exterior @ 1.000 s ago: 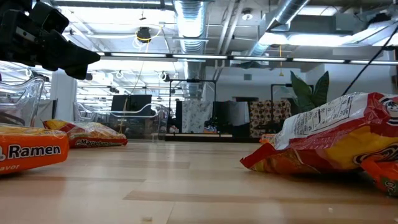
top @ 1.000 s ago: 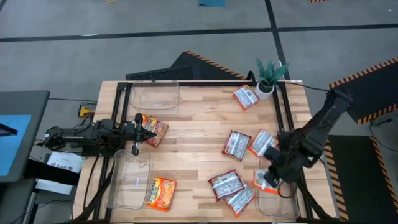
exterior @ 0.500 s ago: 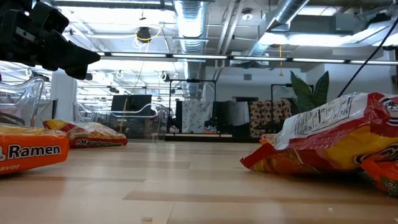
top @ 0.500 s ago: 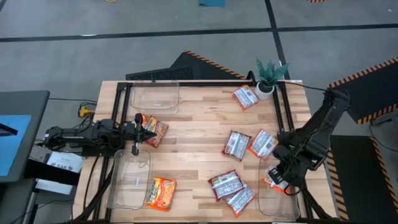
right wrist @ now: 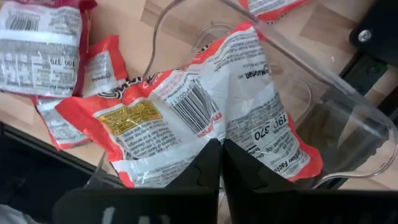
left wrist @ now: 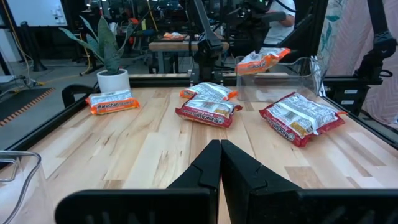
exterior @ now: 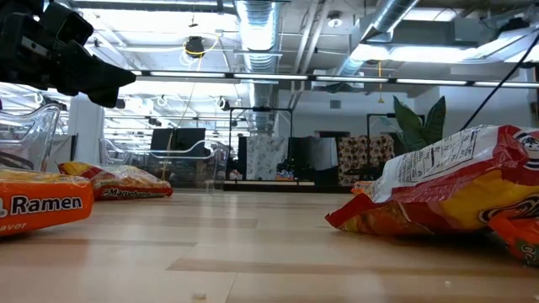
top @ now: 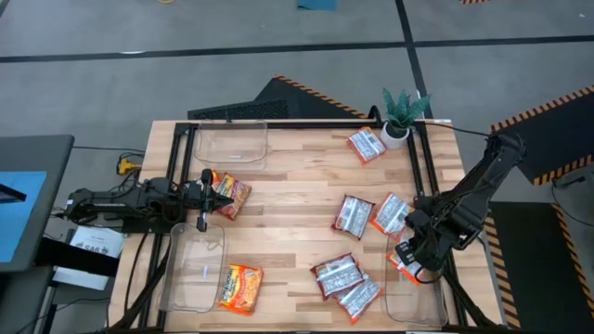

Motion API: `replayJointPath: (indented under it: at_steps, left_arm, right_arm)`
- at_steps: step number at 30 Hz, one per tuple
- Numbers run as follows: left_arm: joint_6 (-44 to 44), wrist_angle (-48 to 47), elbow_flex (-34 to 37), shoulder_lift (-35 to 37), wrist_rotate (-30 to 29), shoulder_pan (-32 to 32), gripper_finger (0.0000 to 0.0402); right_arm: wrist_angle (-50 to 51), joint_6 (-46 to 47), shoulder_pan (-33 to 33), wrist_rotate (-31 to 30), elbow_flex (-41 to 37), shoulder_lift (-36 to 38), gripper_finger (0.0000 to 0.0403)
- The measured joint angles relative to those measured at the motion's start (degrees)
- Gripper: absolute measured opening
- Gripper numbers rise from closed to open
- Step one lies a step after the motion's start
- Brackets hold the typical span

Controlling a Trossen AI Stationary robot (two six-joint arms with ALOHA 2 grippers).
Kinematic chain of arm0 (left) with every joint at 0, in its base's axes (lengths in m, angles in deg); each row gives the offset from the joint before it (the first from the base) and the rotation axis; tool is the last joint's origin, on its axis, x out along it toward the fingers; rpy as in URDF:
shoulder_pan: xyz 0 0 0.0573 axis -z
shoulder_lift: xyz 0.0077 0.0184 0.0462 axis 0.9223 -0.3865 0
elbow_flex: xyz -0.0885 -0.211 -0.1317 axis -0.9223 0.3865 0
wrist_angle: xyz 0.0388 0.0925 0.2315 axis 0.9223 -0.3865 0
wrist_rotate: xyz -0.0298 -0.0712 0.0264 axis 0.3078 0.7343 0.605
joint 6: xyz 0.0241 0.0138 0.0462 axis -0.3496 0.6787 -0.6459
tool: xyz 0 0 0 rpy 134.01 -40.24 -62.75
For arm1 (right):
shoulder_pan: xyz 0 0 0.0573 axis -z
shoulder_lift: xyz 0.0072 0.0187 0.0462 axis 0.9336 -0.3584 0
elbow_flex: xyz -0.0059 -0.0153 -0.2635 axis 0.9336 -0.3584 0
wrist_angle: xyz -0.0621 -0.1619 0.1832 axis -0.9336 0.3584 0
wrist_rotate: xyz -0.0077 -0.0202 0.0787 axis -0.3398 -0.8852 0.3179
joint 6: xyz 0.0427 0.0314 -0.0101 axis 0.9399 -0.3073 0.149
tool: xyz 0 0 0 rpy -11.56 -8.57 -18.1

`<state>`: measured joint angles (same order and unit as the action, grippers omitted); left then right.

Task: Sort Maruchan noodles
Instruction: Put the orange noodle pack into the bottom right transparent bin

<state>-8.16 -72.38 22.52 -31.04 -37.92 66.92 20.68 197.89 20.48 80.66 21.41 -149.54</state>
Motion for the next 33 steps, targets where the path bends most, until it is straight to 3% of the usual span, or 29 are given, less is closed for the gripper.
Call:
replayJointPath:
  at_steps: [7,12,17,22,28,33]
  left_arm:
    - [0.00,0.00,0.01,0.00,0.00,-0.02,0.0000]
    - [0.00,0.01,0.00,0.01,0.00,-0.01,0.0000]
    - [0.00,-0.01,0.02,0.00,0.01,-0.02,0.0000]
    - [0.00,-0.01,0.02,0.00,-0.01,0.00,0.0000]
    - [0.00,0.01,0.00,0.00,0.01,-0.02,0.0000]
    - [0.00,0.01,0.00,0.00,0.01,-0.02,0.0000]
  right_arm:
    - [-0.67,2.32,0.33,2.67,0.02,0.00,0.0054]
    - [-0.08,4.47,0.18,6.17,0.04,0.00,0.0108]
    - [-2.38,-1.90,0.80,5.90,0.04,0.13,0.0166]
    - [-5.36,-9.77,3.61,-2.38,0.05,0.84,0.0202]
    - [-3.90,-18.36,11.42,-16.19,0.13,2.10,0.0213]
    - [5.80,-18.29,21.80,-17.97,0.11,-0.59,0.0210]
